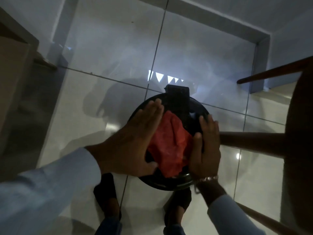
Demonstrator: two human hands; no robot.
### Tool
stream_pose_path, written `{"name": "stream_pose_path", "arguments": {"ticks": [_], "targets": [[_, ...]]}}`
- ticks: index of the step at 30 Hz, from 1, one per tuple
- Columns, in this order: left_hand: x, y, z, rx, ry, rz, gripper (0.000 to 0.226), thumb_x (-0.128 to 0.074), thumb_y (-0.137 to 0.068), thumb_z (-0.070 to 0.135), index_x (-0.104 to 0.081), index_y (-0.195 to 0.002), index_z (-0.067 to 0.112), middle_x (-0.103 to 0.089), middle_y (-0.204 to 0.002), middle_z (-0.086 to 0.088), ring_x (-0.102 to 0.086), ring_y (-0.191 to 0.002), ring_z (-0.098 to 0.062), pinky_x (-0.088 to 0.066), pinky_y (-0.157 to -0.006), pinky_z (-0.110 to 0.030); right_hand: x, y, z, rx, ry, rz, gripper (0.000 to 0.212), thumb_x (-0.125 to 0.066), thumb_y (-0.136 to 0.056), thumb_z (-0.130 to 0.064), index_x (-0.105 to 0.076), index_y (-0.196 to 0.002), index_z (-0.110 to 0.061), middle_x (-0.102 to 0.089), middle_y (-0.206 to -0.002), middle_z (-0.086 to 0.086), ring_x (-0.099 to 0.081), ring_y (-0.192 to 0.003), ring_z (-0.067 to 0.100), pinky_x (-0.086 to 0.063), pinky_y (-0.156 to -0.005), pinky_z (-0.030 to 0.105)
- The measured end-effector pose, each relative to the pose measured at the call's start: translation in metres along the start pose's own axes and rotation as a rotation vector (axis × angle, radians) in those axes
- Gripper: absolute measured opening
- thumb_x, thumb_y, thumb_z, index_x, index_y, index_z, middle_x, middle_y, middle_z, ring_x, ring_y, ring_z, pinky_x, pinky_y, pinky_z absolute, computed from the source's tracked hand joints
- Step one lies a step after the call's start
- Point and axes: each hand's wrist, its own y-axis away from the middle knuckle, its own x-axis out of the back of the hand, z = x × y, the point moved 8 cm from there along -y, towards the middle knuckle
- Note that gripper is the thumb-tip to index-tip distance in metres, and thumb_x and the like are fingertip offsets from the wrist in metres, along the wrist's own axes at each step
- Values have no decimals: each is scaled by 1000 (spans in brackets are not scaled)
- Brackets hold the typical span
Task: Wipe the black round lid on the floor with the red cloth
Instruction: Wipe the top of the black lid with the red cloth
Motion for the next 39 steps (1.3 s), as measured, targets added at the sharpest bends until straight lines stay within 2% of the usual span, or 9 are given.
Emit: {"name": "stream_pose_path", "arguments": {"ticks": [2, 5, 7, 13, 16, 21, 27, 30, 39], "targets": [[-8, -13, 34, -15, 40, 48, 111, -49, -77, 72, 13, -152, 18, 15, -165, -2, 17, -151, -19, 6, -119, -43, -1, -20, 8, -9, 51, -44, 46, -30, -97, -31, -32, -143, -31, -26, -157, -3, -19, -150, 22, -22, -121, 53], [-38, -29, 51, 87, -228, 49, 106, -38, -76, 83, 2, -154, 22, 5, -166, -7, 11, -152, -31, 2, -122, -55, -13, -27, 16, -30, 74, -85, 49, -31, -96, -24, -43, -143, -14, -33, -158, 7, -22, -150, 22, -18, -123, 51], [-49, -32, 43, 130, -380, 64, 91, -35, -84, 75, -12, -154, 21, -9, -165, -10, 3, -152, -36, -7, -120, -61, -14, -28, 21, -44, 73, -47, 49, -31, -96, -24, -45, -141, -13, -34, -157, 6, -21, -150, 21, -16, -124, 46], [-46, -6, 19, 146, -351, 345, 59, -45, -86, 45, -53, -136, 16, -45, -151, -13, -24, -148, -37, -22, -116, -59, -13, -30, 29, -31, 96, -47, 50, -31, -97, -26, -35, -146, -17, -32, -158, 5, -18, -151, 22, -18, -123, 47], [-32, -6, 10, 173, -288, 427, 59, -55, -82, 41, -55, -135, 15, -45, -150, -13, -29, -146, -37, -27, -115, -59, -17, -30, 30, -21, 138, -60, 53, -31, -97, -28, -31, -148, -18, -29, -159, 5, -17, -151, 22, -16, -123, 46], [-4, -6, -12, 341, -91, 678, 54, -46, -90, 40, -57, -132, 8, -52, -144, -15, -41, -139, -34, -41, -109, -54, -20, -29, 26, -6, 198, -36, 51, -30, -98, -27, -31, -148, -14, -32, -159, 7, -20, -150, 26, -16, -124, 43], [-56, 32, 15, 329, -239, 694, 64, -41, -90, 43, -45, -140, 3, -40, -152, -20, -27, -146, -41, -29, -113, -62, -24, -31, 27, 1, 279, -54, 53, -27, -98, -27, -30, -149, -13, -31, -159, 7, -20, -151, 26, -13, -124, 41], [-91, 50, 30, 461, -229, 704, 74, -46, -85, 46, -30, -146, 6, -27, -156, -18, -18, -149, -40, -22, -118, -60, -24, -32, 27, 7, 289, -56, 53, -28, -98, -27, -30, -149, -13, -30, -159, 9, -20, -150, 28, -14, -123, 42], [-126, 46, 47, 1072, -48, 970, 72, -32, -92, 54, -27, -147, 9, -23, -157, -17, -11, -151, -31, -26, -118, -54, -21, -30, 20, 27, 244, -30, 50, -31, -98, -25, -35, -145, -11, -37, -155, 11, -27, -147, 29, -23, -121, 51]]}}
